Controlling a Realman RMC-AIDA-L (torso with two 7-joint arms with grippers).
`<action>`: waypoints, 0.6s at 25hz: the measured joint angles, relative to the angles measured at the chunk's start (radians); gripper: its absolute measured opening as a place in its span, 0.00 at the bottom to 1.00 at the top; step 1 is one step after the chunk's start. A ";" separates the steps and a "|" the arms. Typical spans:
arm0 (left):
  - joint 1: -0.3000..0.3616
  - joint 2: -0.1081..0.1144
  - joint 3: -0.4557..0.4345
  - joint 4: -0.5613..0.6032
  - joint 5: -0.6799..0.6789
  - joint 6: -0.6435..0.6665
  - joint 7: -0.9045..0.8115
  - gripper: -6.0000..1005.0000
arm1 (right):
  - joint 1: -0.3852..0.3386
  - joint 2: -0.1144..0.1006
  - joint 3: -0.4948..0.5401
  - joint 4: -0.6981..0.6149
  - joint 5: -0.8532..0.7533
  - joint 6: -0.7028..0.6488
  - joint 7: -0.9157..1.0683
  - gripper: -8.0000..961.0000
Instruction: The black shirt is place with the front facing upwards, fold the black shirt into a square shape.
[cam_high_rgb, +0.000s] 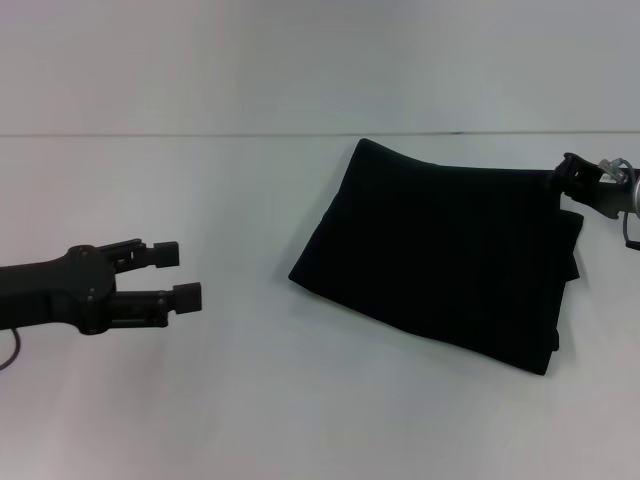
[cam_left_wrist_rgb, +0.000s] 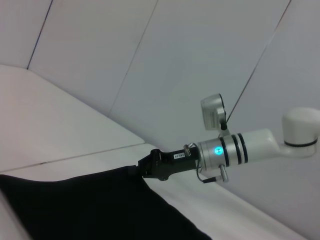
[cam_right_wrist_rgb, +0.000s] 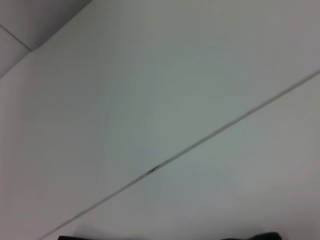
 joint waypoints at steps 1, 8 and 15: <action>-0.003 -0.002 -0.002 -0.005 -0.001 0.000 -0.002 0.95 | -0.006 0.003 0.003 -0.006 0.006 -0.002 -0.004 0.03; -0.039 0.006 -0.022 -0.085 -0.006 -0.029 -0.067 0.94 | -0.143 0.032 0.083 -0.092 0.280 -0.044 -0.254 0.06; -0.080 0.001 -0.033 -0.116 0.000 -0.105 -0.203 0.94 | -0.269 0.011 0.153 -0.107 0.562 -0.456 -0.861 0.34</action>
